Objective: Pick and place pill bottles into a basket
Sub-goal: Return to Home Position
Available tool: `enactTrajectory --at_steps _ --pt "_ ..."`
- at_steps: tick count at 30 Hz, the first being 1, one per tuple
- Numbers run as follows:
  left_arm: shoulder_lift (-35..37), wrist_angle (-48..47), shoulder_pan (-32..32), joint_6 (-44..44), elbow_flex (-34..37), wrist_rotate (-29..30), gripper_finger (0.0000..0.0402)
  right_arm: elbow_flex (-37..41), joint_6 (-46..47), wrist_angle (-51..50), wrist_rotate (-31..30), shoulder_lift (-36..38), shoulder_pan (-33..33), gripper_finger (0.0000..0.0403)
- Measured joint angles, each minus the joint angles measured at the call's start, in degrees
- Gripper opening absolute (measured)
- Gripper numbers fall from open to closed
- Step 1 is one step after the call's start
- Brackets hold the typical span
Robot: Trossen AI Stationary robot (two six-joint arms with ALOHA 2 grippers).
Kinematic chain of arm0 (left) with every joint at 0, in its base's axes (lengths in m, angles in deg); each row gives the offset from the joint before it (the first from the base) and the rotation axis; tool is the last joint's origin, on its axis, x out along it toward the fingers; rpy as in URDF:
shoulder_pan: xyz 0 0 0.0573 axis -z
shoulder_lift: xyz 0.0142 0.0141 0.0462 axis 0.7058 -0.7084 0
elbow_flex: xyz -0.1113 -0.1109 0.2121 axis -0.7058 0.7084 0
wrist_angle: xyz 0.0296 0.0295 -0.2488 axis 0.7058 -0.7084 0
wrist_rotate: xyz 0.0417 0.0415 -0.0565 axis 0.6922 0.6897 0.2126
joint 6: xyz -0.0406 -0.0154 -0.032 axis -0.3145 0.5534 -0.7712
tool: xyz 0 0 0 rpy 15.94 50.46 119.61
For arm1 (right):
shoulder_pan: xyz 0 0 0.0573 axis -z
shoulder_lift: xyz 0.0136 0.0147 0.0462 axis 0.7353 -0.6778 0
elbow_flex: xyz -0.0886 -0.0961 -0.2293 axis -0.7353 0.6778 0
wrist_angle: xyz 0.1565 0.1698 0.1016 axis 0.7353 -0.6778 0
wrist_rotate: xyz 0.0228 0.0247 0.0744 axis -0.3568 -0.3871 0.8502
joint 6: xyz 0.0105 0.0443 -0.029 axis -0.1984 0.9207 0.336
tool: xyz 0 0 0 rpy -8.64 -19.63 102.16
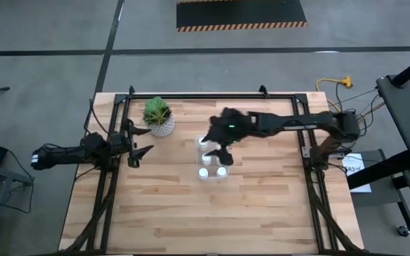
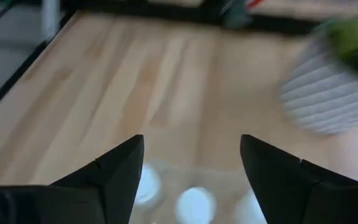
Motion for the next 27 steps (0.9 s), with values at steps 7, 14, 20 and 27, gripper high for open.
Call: enactTrajectory --at_steps 7,14,20,27 --pt "0.04 0.74 0.01 0.24 0.13 0.07 0.0276 23.28 3.50 31.07 -6.69 15.69 0.02 0.0249" --pt "-0.43 0.42 0.01 -0.26 0.13 0.30 0.0276 37.72 3.64 40.00 -6.69 28.75 0.07 0.0257" --pt "-2.18 0.76 0.01 -1.01 0.28 0.30 0.0276 43.83 3.23 39.78 -6.66 36.22 0.06 0.0263" --pt "-3.41 0.60 0.01 -1.02 0.79 0.30 0.0276 46.96 9.93 39.11 -6.65 40.19 0.23 0.0257"
